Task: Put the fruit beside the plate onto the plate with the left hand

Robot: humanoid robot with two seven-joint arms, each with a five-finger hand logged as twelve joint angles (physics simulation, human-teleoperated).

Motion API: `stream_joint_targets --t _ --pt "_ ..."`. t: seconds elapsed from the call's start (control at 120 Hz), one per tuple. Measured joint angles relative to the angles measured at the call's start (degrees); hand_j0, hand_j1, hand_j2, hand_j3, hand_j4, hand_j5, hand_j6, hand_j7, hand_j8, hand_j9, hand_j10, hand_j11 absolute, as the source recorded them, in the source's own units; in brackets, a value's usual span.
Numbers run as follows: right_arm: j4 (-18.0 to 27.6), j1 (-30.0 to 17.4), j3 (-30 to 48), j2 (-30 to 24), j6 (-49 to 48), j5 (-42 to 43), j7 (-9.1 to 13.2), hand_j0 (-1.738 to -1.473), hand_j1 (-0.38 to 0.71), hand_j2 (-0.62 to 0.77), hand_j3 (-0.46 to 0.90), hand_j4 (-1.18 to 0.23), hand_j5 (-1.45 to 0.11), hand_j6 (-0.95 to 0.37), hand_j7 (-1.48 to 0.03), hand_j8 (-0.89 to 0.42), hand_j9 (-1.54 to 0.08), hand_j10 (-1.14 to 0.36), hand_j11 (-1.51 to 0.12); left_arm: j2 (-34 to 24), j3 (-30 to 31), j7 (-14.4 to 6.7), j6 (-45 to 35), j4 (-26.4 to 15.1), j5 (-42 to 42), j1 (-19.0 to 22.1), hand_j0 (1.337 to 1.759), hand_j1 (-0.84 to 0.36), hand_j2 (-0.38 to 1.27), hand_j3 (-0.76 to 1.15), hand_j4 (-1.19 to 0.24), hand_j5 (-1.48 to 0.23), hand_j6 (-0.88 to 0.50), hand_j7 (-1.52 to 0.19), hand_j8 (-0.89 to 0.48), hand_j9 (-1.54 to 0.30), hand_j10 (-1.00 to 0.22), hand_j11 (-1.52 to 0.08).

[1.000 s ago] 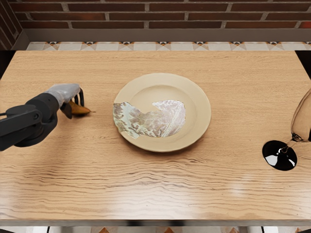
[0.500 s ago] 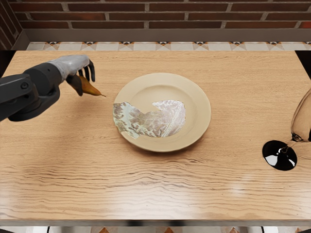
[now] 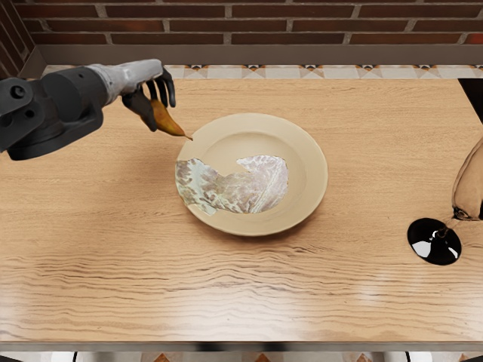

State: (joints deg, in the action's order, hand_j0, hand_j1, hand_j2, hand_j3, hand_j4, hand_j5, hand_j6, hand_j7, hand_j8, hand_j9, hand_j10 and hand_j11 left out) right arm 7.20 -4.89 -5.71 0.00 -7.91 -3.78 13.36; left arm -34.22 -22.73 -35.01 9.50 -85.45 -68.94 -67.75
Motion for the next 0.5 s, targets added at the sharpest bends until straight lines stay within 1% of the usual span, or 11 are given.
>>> stream_joint_targets --t 0.125,0.133,0.183,0.45,0.458,0.475,0.5 --pt "0.0 0.0 0.0 0.0 0.0 0.0 0.0 -1.658 -0.35 0.00 0.00 0.00 0.00 0.00 0.00 0.00 0.00 0.00 0.00 2.3 -0.6 0.0 0.3 -0.1 0.7 0.0 1.657 -0.42 0.58 0.00 -0.71 -0.99 -0.55 -0.97 -0.48 -0.95 -0.69 -0.95" --pt "0.0 0.0 0.0 0.0 0.0 0.0 0.0 -1.658 -0.35 0.00 0.00 0.00 0.00 0.00 0.00 0.00 0.00 0.00 0.00 2.3 -0.6 0.0 0.3 -0.1 0.7 0.0 1.657 -0.42 0.58 0.00 -0.71 -0.98 -0.56 -0.96 -0.51 -0.95 -0.69 -0.95" --pt "0.0 0.0 0.0 0.0 0.0 0.0 0.0 -1.658 -0.35 0.00 0.00 0.00 0.00 0.00 0.00 0.00 0.00 0.00 0.00 2.7 -0.8 0.0 0.4 -0.1 0.9 0.1 1.657 -0.42 0.59 0.00 -0.71 -0.98 -0.56 -0.97 -0.49 -0.95 -0.70 -0.95" --pt "0.0 0.0 0.0 0.0 0.0 0.0 0.0 -1.658 -0.35 0.00 0.00 0.00 0.00 0.00 0.00 0.00 0.00 0.00 0.00 9.0 -1.1 0.0 0.6 0.1 1.8 0.7 1.657 -0.42 0.59 0.00 -0.72 -0.99 -0.56 -0.98 -0.49 -0.96 -0.71 -0.96" --pt "0.0 0.0 0.0 0.0 0.0 0.0 0.0 -1.658 -0.35 0.00 0.00 0.00 0.00 0.00 0.00 0.00 0.00 0.00 0.00 9.2 -1.1 0.0 0.6 0.1 1.8 0.8 1.657 -0.42 0.59 0.00 -0.72 -0.98 -0.56 -0.98 -0.51 -0.96 -0.71 -0.96" --pt "0.0 0.0 0.0 0.0 0.0 0.0 0.0 -1.658 -0.35 0.00 0.00 0.00 0.00 0.00 0.00 0.00 0.00 0.00 0.00 9.4 -1.1 0.0 0.6 0.2 1.8 0.8 1.657 -0.42 0.59 0.00 -0.72 -0.99 -0.56 -0.98 -0.49 -0.96 -0.71 -0.96" --pt "0.0 0.0 0.0 0.0 0.0 0.0 0.0 -1.658 -0.35 0.00 0.00 0.00 0.00 0.00 0.00 0.00 0.00 0.00 0.00 10.0 -1.0 0.0 0.6 0.3 1.8 0.8 1.657 -0.42 0.59 0.00 -0.72 -0.99 -0.56 -0.98 -0.50 -0.96 -0.71 -0.96"
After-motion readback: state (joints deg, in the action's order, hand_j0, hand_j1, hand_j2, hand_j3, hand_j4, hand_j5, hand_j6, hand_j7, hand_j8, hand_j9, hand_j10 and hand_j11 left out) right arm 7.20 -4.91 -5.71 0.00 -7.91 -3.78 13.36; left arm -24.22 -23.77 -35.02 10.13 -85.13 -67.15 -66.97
